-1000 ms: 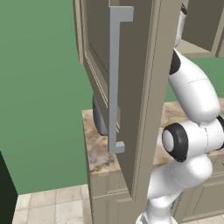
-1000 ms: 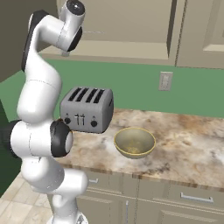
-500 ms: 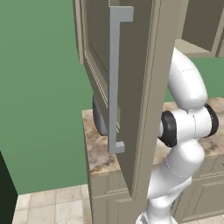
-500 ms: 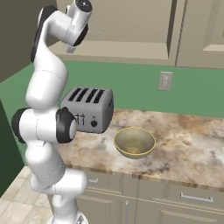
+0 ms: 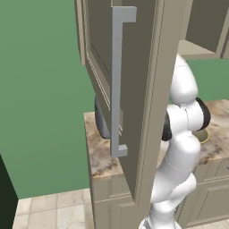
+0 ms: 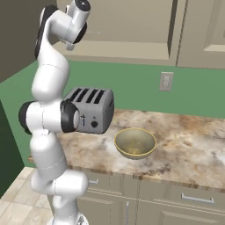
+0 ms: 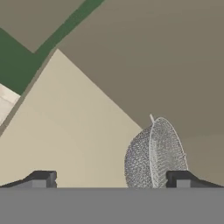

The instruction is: Open the cabinet and setup a tea strainer by placing it in the bowl upright.

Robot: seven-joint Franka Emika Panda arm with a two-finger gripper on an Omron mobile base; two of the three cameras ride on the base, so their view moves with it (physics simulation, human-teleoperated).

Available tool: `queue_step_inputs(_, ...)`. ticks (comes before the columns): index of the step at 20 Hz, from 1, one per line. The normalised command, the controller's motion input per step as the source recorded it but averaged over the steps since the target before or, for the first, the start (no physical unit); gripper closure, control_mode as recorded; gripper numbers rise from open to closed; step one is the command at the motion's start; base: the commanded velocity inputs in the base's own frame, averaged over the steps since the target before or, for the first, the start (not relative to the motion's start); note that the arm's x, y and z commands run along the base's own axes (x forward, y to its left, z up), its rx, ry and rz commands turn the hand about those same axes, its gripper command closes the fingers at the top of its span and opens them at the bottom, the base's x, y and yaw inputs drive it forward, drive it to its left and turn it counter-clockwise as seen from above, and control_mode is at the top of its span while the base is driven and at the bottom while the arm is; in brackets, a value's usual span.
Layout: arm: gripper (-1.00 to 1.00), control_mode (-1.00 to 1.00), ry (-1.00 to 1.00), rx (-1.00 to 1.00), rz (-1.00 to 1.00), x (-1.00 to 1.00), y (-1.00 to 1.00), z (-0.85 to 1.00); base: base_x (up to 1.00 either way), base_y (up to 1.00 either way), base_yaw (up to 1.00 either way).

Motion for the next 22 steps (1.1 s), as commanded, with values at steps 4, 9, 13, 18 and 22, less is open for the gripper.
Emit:
queue_step_inputs(4, -1.0, -1.0, 0.0, -0.01, 0.0, 0.36, 0.13, -0.13, 0.0, 0.0, 0.0)
queue_step_inputs(9, -1.0, -1.0, 0.0, -0.02, 0.0, 0.32, 0.0, -0.2, 0.0, 0.0, 0.0)
queue_step_inputs(13, -1.0, -1.0, 0.0, -0.02, 0.0, 0.31, 0.08, -0.06, 0.0, 0.0, 0.0)
queue_step_inputs(18, -1.0, -1.0, 0.0, 0.0, 0.0, 0.34, 0.18, 0.0, 0.0, 0.0, 0.0)
queue_step_inputs(22, -1.0, -1.0, 0.0, 0.0, 0.0, 0.41, 0.13, 0.0, 0.0, 0.0, 0.0)
